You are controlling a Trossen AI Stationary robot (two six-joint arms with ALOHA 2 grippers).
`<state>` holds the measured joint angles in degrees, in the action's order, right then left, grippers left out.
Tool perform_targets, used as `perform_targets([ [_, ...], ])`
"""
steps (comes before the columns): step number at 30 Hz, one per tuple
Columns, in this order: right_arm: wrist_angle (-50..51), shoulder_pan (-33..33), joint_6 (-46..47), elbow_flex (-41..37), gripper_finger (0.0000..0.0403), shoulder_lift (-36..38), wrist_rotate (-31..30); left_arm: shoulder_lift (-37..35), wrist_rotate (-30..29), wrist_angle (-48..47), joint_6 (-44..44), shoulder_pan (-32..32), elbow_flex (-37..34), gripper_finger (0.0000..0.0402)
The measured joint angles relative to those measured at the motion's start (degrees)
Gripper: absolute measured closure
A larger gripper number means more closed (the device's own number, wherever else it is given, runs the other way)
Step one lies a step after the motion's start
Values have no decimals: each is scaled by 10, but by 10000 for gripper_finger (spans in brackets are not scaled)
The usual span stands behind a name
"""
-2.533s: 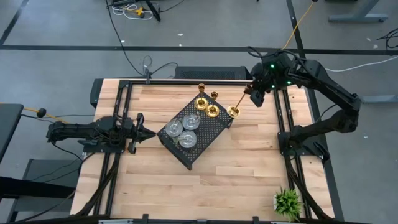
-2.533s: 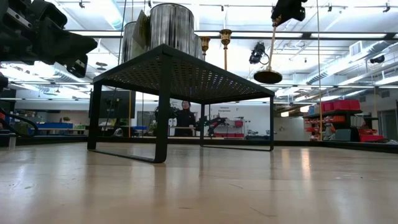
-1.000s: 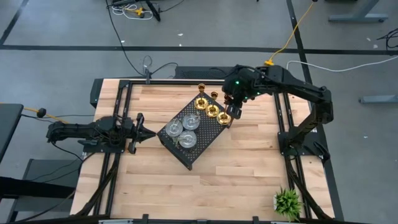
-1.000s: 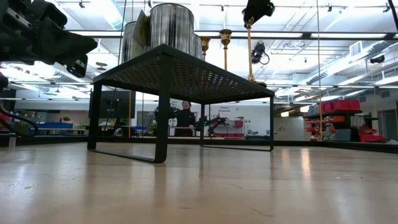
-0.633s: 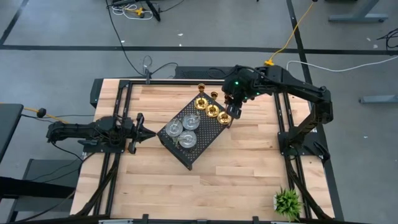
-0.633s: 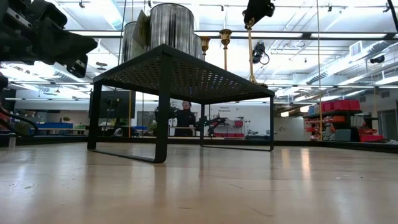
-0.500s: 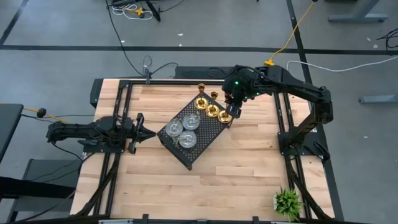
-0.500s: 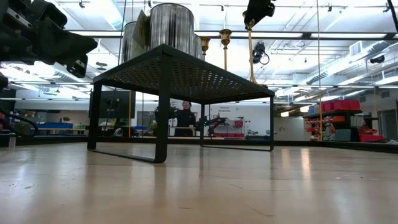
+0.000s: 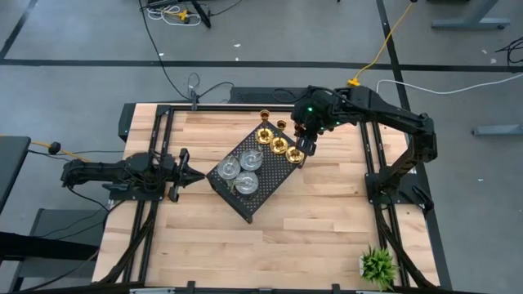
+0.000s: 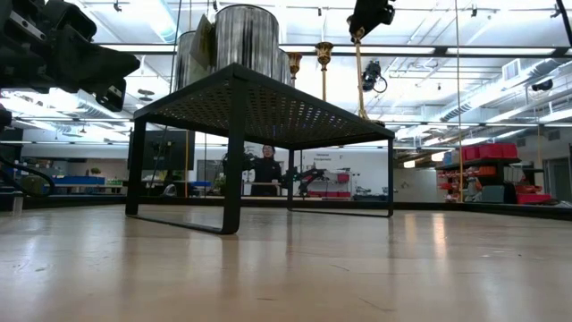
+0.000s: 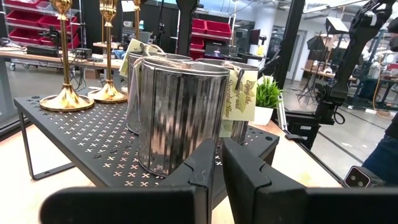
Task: Pick & Place candle stick holders
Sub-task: Put the gold candle holder on the shelf aligned with the other gold candle holder
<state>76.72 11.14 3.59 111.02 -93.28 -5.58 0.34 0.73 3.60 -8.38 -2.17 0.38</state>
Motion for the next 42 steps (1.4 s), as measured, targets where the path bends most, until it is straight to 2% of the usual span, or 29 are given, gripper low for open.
perform_targets([
  [29,-37,0,2,-1,268,-6,0,0,0,0,0,0,0,362],
  [42,-39,1,3,-1,247,-6,1,0,0,0,0,0,0,362],
])
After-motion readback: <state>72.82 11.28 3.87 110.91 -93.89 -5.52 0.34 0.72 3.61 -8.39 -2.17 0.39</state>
